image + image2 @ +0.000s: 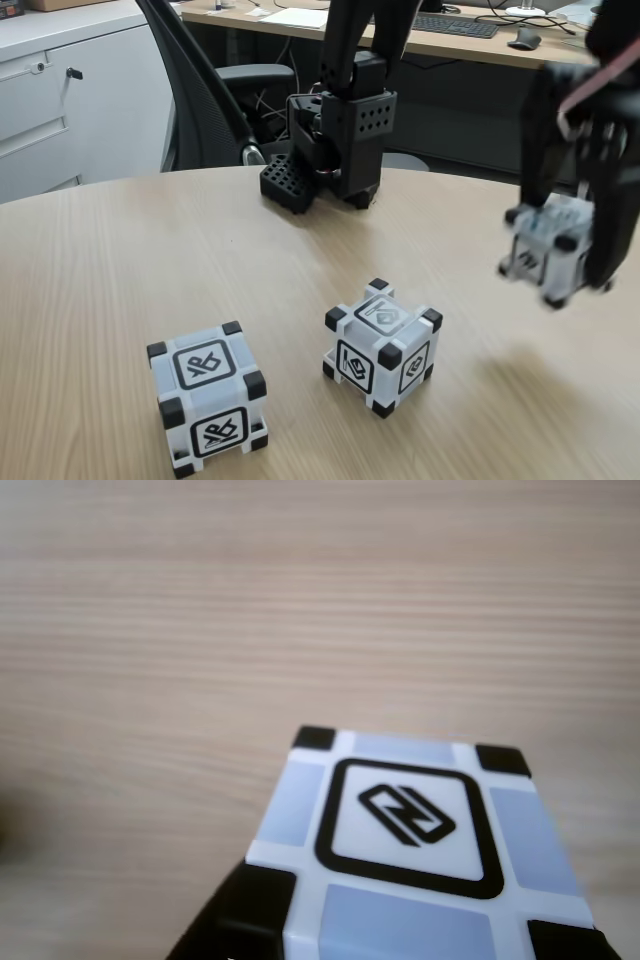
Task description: Stack cubes from left to right.
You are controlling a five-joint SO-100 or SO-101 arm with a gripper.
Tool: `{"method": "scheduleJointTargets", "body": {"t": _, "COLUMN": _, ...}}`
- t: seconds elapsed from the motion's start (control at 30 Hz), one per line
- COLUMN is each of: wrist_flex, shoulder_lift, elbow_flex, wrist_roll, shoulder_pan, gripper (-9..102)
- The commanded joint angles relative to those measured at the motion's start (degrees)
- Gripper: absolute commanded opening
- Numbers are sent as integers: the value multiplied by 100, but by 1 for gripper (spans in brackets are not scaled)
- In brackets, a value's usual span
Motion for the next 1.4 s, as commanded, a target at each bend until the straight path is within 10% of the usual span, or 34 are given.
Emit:
{"method": "scheduleJointTargets", "body": {"t": 0.0, "wrist_flex": 70, "shoulder_lift": 800, "elbow_flex": -44, "wrist_roll": -26, "shoulder_pan": 185, "gripper": 0}}
{"method": "scheduleJointTargets", "body": {"t": 1.37, "wrist_flex": -26, "shoulder_lift": 773, "elbow_flex": -149, "wrist_roll": -2382, "shoulder_pan": 5546, "gripper": 0}}
